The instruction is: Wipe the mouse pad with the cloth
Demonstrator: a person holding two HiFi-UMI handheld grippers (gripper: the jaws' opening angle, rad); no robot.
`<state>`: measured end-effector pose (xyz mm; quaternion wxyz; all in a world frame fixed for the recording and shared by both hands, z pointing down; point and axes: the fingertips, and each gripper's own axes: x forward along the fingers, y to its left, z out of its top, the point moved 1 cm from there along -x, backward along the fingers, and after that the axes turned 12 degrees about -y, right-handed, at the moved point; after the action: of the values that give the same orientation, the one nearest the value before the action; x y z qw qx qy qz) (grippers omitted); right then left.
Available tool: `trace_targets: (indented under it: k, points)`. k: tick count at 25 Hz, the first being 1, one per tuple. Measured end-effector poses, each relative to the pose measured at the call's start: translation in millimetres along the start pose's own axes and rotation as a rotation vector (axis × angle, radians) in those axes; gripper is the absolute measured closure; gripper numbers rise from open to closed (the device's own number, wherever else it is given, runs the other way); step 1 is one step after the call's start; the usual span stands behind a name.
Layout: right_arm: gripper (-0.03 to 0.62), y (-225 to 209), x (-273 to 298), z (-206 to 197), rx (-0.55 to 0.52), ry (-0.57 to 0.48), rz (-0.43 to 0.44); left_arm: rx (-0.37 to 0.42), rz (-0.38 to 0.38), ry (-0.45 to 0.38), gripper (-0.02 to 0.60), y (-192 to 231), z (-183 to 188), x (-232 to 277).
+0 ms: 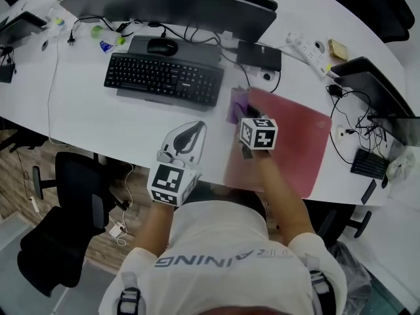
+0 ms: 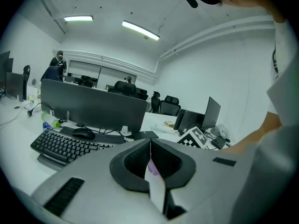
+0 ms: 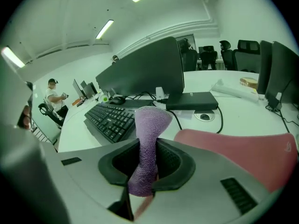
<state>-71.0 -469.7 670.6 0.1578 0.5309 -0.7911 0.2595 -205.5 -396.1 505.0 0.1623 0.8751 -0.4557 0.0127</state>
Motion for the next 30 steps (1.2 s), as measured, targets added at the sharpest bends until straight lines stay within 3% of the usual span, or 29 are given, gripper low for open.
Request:
trace_targets:
  k: [5,10,21,30]
  points:
    - [0.499,-27,17,-19,0.008,0.073,-0.044,0.005,-0.005,0.036,0.549,1,-12,4]
    - [0.499,-51,11,-23,0.051,0.080,-0.063,-0.002,-0.009,0.053,0.549,-15,-16,11]
    - [0.499,-126,-36,-34,0.078,0.109,-0.079,0.030,0.020,0.051,0.549,-87,-17,27]
    - [0.499,-213,-95,-39,0.097,0.086,-0.108,0.066,0.064,0.031,0.549,-158,-19,39]
